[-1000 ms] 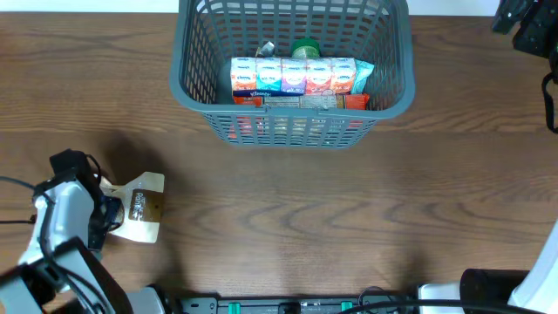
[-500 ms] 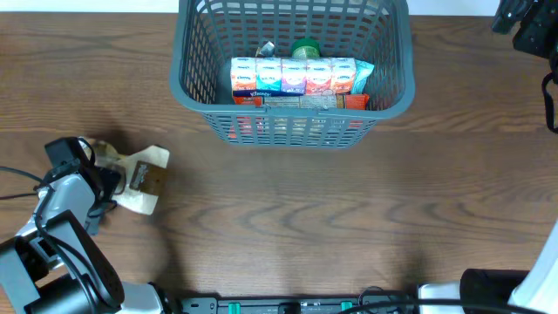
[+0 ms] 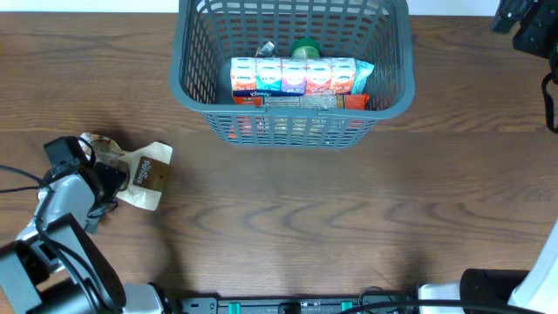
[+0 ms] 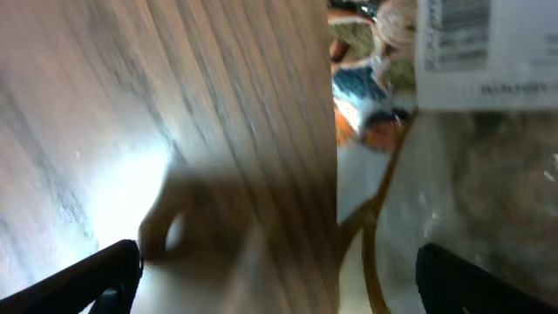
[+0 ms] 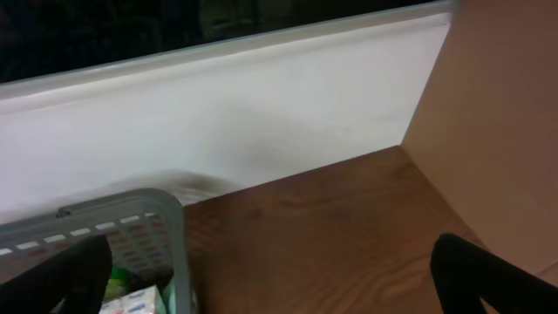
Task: Pack container
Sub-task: 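Grasp the clear grain bag by its top with the left gripper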
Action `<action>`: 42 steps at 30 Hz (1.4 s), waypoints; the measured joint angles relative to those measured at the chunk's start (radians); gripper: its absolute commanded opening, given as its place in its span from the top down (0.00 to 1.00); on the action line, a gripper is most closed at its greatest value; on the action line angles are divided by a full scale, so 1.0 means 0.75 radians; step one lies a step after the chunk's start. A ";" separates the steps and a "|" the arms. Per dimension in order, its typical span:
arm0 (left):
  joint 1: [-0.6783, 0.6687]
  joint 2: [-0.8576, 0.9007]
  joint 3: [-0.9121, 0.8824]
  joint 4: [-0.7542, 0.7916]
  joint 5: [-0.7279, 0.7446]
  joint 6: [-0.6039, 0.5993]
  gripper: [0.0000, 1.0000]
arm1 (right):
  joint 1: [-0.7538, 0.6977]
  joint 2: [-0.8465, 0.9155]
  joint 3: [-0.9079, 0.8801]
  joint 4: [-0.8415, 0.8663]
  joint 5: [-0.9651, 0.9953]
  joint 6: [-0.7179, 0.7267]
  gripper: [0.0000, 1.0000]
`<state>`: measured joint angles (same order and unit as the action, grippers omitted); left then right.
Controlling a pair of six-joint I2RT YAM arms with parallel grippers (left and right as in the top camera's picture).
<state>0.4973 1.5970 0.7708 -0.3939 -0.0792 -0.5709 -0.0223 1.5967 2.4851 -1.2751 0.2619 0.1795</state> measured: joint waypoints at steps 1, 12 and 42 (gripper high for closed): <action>0.000 -0.021 0.000 -0.004 0.004 0.004 0.01 | 0.000 0.000 0.000 0.000 0.000 0.000 0.01; 0.000 -0.464 0.054 0.010 0.038 -0.103 0.01 | 0.000 0.000 0.000 0.000 -0.001 0.000 0.01; -0.170 -0.044 0.122 0.042 0.191 -0.459 0.01 | 0.000 0.000 0.000 0.000 0.000 0.000 0.01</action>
<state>0.3695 1.5642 0.8623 -0.3626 0.0643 -0.9154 -0.0223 1.5967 2.4851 -1.2751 0.2619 0.1795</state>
